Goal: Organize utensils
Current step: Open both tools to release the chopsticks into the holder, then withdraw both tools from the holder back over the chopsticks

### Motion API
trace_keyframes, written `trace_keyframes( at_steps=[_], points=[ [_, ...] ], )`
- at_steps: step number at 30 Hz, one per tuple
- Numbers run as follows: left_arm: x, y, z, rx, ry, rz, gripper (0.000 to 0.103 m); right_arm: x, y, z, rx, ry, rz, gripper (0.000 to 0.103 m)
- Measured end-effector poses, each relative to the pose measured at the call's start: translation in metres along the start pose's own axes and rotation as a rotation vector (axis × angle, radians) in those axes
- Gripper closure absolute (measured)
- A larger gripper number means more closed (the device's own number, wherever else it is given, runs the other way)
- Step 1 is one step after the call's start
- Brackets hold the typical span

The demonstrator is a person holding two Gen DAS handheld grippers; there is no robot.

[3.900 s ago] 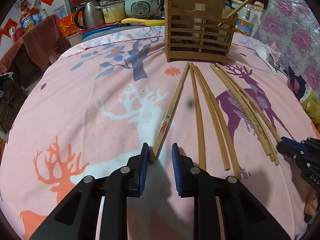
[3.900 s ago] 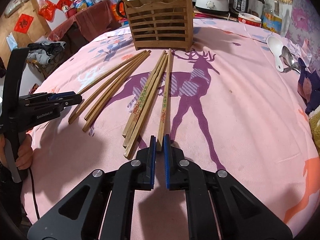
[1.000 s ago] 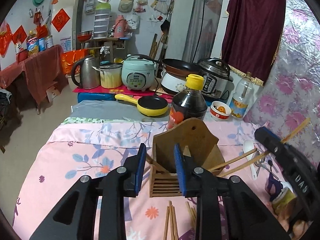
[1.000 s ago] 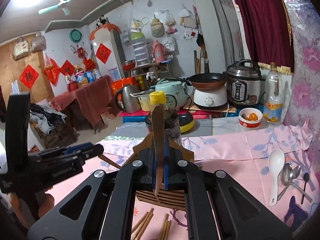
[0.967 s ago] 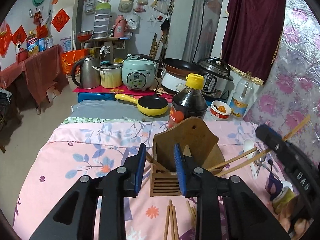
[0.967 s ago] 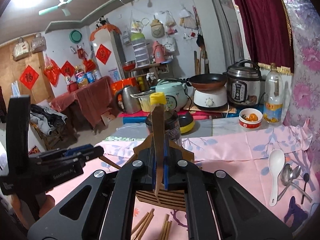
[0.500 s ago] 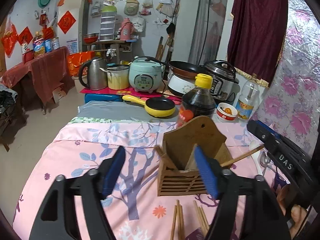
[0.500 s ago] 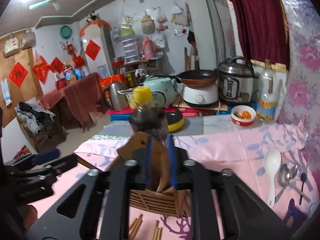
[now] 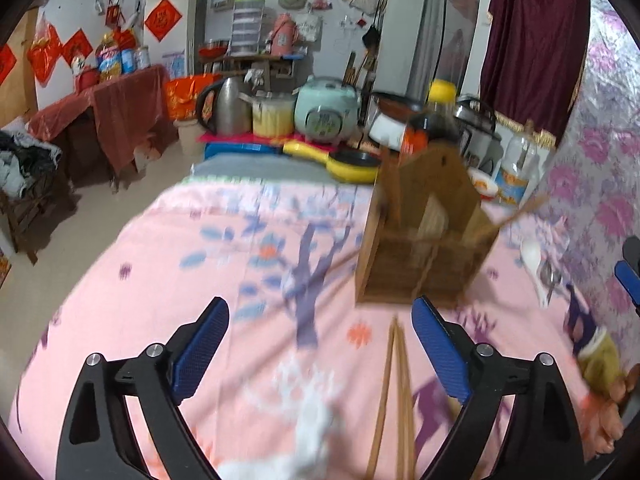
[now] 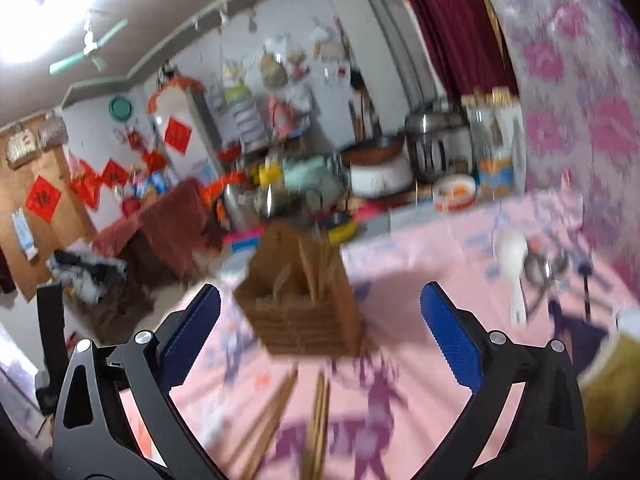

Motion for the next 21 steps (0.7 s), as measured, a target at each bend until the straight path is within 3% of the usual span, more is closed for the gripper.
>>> trace_keyframes(
  at_steps=[3, 7, 10, 16, 21],
  points=[
    [0.038, 0.005, -0.008, -0.024, 0.006, -0.039, 0.012, 0.04, 0.001, 0.011, 0.045, -0.013, -0.063, 0.006],
    [0.081, 0.014, -0.018, -0.035, 0.009, -0.106, 0.012, 0.102, 0.014, 0.029, 0.104, -0.036, -0.229, 0.006],
    [0.107, 0.017, -0.024, -0.061, 0.025, -0.148, 0.012, 0.13, 0.018, 0.043, 0.135, -0.033, -0.284, 0.006],
    [0.13, 0.021, -0.023, -0.048, 0.042, -0.211, 0.012, 0.158, 0.024, 0.054, 0.261, -0.141, -0.363, 0.006],
    [0.135, 0.029, -0.016, -0.068, 0.075, -0.242, 0.012, 0.176, 0.04, 0.057, 0.262, -0.16, -0.48, 0.006]
  ],
)
Point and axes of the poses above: each gripper's, at about its wrist camera, not at the fingertips, and y roughly the way its jaws point, z to its right, x to its underside, the point moved 10 cm from there along y, roughly the way its jaws point, and after that the axes turned 11 degrees about -z, right-handed, at the moved point
